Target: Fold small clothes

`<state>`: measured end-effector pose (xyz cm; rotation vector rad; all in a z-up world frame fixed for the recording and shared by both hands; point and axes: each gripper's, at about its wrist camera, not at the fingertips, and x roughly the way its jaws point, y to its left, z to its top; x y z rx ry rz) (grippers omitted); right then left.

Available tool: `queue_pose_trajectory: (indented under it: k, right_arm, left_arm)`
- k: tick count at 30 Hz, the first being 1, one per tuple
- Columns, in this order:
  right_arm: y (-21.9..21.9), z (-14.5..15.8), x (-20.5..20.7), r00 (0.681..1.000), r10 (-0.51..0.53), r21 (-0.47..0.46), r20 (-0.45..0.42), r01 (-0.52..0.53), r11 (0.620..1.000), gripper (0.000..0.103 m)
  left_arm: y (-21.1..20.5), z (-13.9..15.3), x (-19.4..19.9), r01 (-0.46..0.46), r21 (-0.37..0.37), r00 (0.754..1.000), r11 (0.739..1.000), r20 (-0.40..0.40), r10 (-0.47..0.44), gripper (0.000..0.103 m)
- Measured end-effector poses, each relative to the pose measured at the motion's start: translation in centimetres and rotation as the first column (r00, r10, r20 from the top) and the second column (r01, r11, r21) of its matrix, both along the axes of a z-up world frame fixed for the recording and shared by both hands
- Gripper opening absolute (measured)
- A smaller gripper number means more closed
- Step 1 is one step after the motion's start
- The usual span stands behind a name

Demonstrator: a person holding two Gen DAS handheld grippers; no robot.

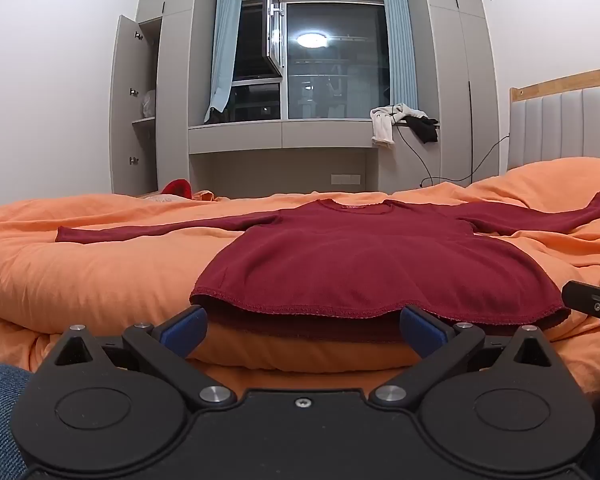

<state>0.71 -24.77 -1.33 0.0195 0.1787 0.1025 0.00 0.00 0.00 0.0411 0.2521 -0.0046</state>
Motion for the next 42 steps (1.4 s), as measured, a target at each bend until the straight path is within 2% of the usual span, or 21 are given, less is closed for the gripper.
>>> queue_pose_trajectory:
  k: [42]
  right_arm:
    - [0.06, -0.12, 0.25, 1.0, 0.0, -0.002, -0.007, 0.0, 1.0, 0.103]
  left_arm:
    - [-0.02, -0.01, 0.01, 0.0, 0.009, 1.0, 1.0, -0.007, 0.0, 0.102]
